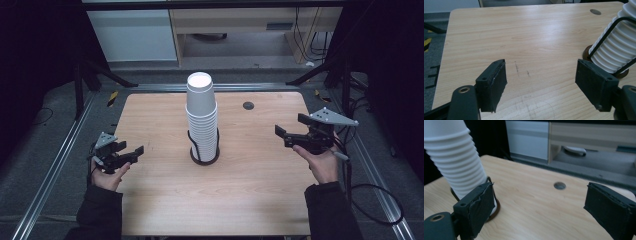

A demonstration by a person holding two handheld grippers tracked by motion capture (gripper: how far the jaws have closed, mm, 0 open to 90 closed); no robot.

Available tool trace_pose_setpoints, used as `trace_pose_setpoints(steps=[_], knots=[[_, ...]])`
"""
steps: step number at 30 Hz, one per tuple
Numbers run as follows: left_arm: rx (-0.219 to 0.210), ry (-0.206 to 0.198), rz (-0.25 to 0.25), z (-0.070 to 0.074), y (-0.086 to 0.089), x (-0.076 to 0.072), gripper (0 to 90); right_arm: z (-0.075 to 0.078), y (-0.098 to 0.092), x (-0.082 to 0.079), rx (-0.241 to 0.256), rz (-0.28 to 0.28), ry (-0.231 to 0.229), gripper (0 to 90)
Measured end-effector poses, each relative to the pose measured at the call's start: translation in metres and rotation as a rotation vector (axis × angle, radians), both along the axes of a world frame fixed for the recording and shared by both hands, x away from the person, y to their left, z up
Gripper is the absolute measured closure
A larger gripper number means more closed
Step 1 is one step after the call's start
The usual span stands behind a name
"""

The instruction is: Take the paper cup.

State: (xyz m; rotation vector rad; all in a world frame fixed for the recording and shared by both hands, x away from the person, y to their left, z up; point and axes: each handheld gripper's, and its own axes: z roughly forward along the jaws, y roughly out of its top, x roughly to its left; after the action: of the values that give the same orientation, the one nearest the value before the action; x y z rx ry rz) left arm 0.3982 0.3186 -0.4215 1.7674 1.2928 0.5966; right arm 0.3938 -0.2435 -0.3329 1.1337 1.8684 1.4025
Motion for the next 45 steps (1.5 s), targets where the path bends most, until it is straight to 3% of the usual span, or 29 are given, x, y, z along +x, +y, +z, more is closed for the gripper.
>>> trace_pose_setpoints(steps=[6,8,15,22,32,45], knots=[[0.01,0.03,0.003,-0.002,0.003,0.002,29.0,0.019,0.021,0.007,-0.005,0.055,-0.041,8.3],[0.019,0.058,-0.009,-0.003,0.003,0.003,33.3,0.024,0.029,0.01,-0.001,0.072,-0.047,7.9],[0.053,0.035,-0.009,-0.003,0.0,0.002,35.9,0.048,0.06,0.019,-0.003,0.141,-0.084,7.2],[0.061,0.025,-0.002,-0.002,0.0,0.001,31.6,0.069,0.092,0.026,0.001,0.208,-0.118,7.0],[0.079,0.012,-0.008,-0.002,-0.002,0.002,28.8,0.076,0.127,0.039,0.012,0.263,-0.124,6.0],[0.051,0.023,-0.018,-0.002,-0.001,0.002,25.3,0.069,0.17,0.058,0.023,0.314,-0.101,4.6]])
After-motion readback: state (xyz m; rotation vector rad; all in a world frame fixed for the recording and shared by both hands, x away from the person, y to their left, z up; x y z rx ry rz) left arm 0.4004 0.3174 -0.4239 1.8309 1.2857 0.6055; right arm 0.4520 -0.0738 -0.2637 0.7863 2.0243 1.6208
